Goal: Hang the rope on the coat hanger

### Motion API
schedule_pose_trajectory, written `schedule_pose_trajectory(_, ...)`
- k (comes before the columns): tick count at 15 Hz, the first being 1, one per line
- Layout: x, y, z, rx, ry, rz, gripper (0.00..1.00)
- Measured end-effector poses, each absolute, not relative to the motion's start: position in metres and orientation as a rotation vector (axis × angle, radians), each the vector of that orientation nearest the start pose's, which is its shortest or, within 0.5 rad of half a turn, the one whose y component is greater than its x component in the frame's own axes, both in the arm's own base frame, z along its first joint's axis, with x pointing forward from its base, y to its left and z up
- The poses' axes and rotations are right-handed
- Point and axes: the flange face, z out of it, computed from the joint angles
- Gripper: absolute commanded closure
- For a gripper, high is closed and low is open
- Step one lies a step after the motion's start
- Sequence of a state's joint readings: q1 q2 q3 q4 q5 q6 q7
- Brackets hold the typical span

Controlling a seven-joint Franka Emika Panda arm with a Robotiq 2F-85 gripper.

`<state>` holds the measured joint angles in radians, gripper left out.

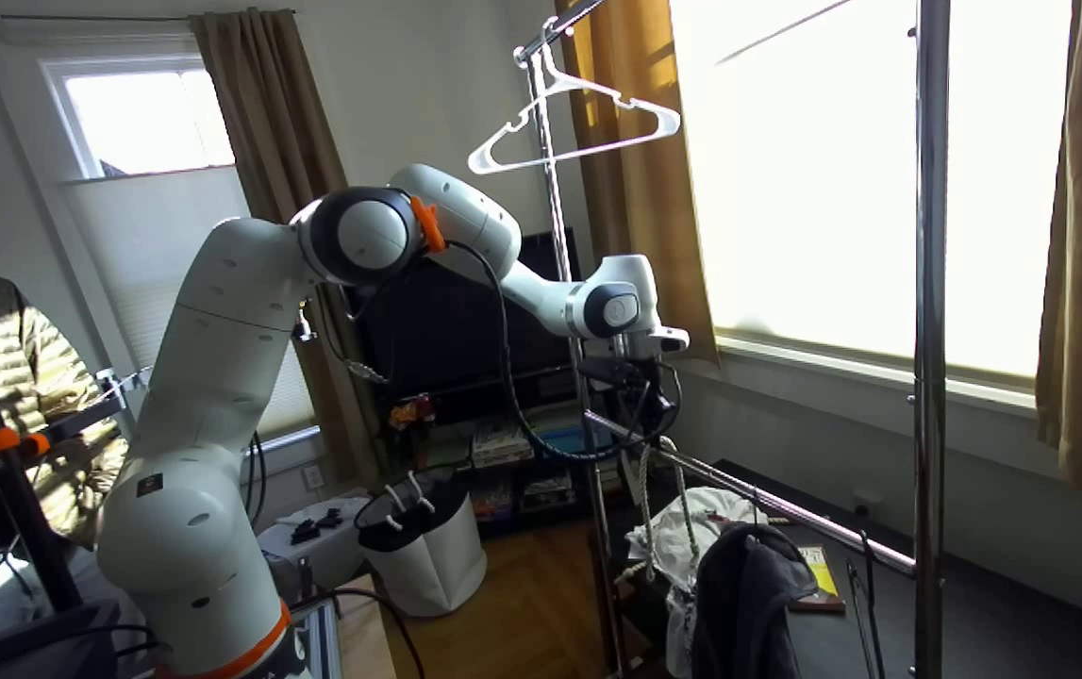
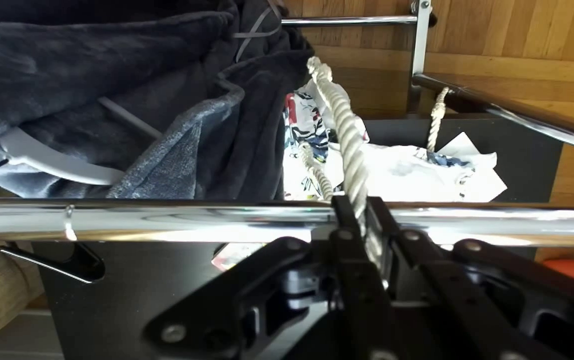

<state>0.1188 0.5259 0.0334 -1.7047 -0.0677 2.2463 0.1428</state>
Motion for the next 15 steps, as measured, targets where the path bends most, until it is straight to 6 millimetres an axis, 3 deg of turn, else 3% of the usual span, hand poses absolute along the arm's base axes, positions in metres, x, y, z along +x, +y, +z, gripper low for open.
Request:
schedule_pose_trajectory(3, 0.666, 0.098, 0.292, -3.174, -0.078, -0.041, 0.97)
schedule_pose_trajectory(6, 0.660, 0.107, 0.316, -3.145, -0.228, -0.087, 0.97)
schedule_pose_trajectory(9, 0.635, 0.126, 0.362, -3.102, -0.496, -0.151, 0.97)
schedule_pose_trajectory(15, 0.552, 0.156, 0.460, -2.997, -1.043, -0.194, 0.97)
